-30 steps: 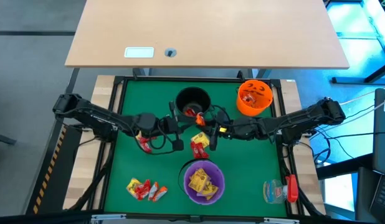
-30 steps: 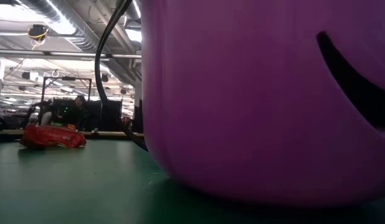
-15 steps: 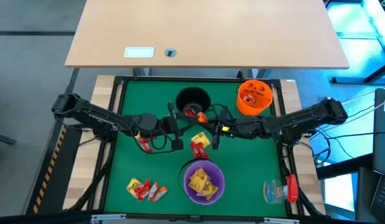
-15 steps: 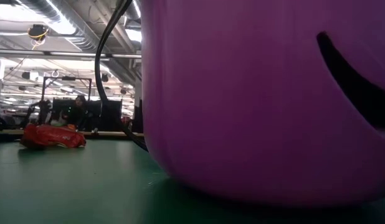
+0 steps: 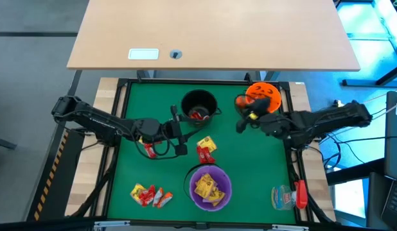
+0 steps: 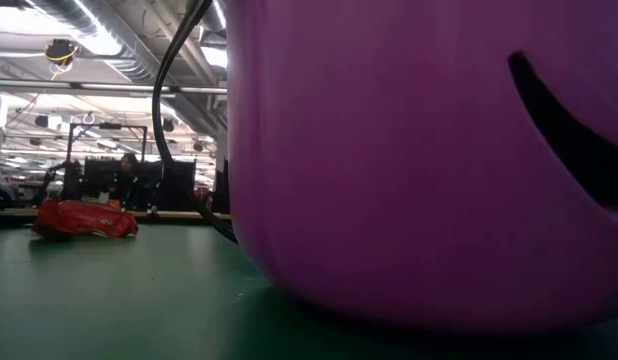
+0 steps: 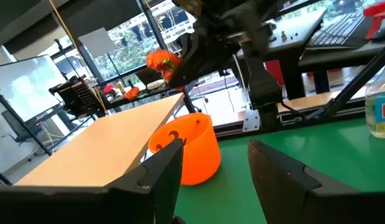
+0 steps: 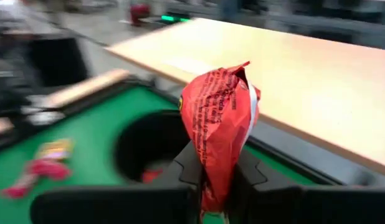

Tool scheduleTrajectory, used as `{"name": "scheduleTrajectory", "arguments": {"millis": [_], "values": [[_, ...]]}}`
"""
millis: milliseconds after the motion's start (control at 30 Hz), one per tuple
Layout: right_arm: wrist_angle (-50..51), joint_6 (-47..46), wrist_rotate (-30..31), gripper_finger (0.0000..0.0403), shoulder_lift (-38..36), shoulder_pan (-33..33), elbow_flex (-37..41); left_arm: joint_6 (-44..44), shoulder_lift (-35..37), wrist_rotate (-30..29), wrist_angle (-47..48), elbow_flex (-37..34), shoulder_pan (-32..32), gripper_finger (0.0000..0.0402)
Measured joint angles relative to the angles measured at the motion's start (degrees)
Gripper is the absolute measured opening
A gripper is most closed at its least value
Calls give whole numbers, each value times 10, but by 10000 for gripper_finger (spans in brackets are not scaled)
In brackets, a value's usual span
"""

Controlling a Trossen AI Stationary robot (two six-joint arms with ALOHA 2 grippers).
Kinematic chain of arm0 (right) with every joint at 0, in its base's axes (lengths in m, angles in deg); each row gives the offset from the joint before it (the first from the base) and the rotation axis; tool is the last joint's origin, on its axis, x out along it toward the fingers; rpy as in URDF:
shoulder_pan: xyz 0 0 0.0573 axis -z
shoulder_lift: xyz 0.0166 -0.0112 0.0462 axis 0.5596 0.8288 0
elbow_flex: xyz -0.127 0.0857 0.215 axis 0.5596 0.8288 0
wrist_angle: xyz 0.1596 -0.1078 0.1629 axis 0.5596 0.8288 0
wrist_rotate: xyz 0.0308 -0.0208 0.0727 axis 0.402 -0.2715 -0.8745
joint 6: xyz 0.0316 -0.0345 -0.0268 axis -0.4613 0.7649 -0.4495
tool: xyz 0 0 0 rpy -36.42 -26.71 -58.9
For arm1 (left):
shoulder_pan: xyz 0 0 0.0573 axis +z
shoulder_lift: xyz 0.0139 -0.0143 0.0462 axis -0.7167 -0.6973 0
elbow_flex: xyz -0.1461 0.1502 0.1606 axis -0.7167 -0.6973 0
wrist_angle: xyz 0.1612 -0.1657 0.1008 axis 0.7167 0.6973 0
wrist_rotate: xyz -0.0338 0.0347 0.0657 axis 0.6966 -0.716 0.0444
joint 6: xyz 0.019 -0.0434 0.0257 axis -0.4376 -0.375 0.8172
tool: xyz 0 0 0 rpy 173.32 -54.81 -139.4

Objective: Sort candy
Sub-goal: Put the orange candy into the orange bucket

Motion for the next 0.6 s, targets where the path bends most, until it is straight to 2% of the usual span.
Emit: {"name": "scheduleTrajectory", "arguments": {"millis": [100, 200, 333, 467, 600], "values": [[126, -84, 20, 40, -28, 22, 0, -6, 0, 1, 0, 0, 0, 175], [243, -165, -4, 41, -44, 65, 0, -7, 0, 3, 2, 0, 0, 175], [361, -229, -52, 41, -44, 137, 0, -10, 0, 3, 2, 0, 0, 175], [400, -237, -105, 41, -42, 206, 0, -11, 0, 3, 3, 0, 0, 175], [398, -204, -166, 47, -42, 258, 0, -24, 0, 4, 3, 0, 0, 175]]}}
